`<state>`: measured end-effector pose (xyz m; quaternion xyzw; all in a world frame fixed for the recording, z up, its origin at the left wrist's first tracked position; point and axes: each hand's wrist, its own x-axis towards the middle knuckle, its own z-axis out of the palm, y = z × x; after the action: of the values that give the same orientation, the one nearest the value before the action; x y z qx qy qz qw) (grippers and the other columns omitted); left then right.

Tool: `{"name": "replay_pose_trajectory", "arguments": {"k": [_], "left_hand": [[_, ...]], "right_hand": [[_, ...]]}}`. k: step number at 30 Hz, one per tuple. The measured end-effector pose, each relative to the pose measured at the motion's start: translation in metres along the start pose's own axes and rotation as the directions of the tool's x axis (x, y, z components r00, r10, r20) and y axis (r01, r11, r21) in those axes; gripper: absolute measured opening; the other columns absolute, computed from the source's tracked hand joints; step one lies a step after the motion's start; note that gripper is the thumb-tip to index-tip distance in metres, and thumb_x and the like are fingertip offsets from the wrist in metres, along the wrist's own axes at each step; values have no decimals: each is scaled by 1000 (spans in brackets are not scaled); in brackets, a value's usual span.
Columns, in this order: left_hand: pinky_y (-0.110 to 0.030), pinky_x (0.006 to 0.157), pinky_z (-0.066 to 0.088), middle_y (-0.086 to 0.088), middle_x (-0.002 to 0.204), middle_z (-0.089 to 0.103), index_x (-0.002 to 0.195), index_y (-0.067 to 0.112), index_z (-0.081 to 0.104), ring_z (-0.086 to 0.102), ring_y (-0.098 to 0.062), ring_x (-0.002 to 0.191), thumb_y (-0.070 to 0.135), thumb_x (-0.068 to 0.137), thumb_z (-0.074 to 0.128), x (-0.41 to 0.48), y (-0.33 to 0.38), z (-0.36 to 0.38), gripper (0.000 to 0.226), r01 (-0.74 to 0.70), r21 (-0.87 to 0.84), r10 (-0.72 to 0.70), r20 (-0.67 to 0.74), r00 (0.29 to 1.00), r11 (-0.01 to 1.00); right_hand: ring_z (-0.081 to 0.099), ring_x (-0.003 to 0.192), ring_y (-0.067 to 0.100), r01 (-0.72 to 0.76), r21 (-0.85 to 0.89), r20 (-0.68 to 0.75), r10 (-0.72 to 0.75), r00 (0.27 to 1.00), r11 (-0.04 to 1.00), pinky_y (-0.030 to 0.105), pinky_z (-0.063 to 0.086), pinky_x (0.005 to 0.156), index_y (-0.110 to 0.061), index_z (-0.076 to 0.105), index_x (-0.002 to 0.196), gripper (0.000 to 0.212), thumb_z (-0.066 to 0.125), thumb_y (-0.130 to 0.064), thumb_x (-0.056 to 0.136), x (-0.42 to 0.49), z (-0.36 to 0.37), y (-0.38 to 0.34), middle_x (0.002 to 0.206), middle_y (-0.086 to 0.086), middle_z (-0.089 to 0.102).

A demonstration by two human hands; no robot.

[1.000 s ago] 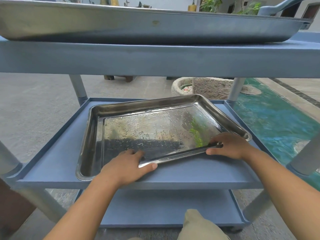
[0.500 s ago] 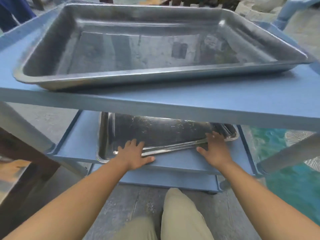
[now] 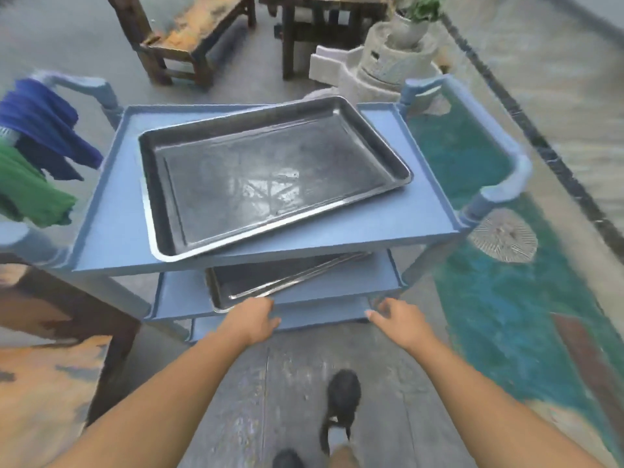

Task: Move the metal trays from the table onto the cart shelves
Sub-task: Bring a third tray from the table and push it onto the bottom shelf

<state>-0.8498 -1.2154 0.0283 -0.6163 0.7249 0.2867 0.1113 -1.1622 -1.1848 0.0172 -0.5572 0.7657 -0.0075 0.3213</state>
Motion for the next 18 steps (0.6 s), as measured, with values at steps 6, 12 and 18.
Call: {"name": "replay_pose_trajectory", "arguments": {"k": [6,12,18], "left_hand": [[-35,92,48,-10,121,66,120,12,59,59,-29,114,38,96,54,-30,89,-15,36,-271,137,274,1,962,953],[-38,91,50,-10,121,66,120,11,60,59,-31,114,38,94,54,-72,233,15,37,-575,216,567,103,817,789],[-35,94,47,-9,123,65,132,15,55,58,-28,117,39,95,55,-168,367,97,44,-812,279,758,296,581,513]], "right_hand": [[64,109,27,-116,228,-153,154,976,967,32,48,86,-12,66,114,47,63,-51,88,-109,-32,57,113,10,71],[64,110,22,-267,410,-324,413,851,872,36,51,92,-17,62,124,56,58,-59,87,-244,-53,154,118,3,69],[64,108,22,-395,598,-381,681,625,697,34,50,90,-17,61,125,54,59,-57,88,-428,-14,256,118,5,68]]}}
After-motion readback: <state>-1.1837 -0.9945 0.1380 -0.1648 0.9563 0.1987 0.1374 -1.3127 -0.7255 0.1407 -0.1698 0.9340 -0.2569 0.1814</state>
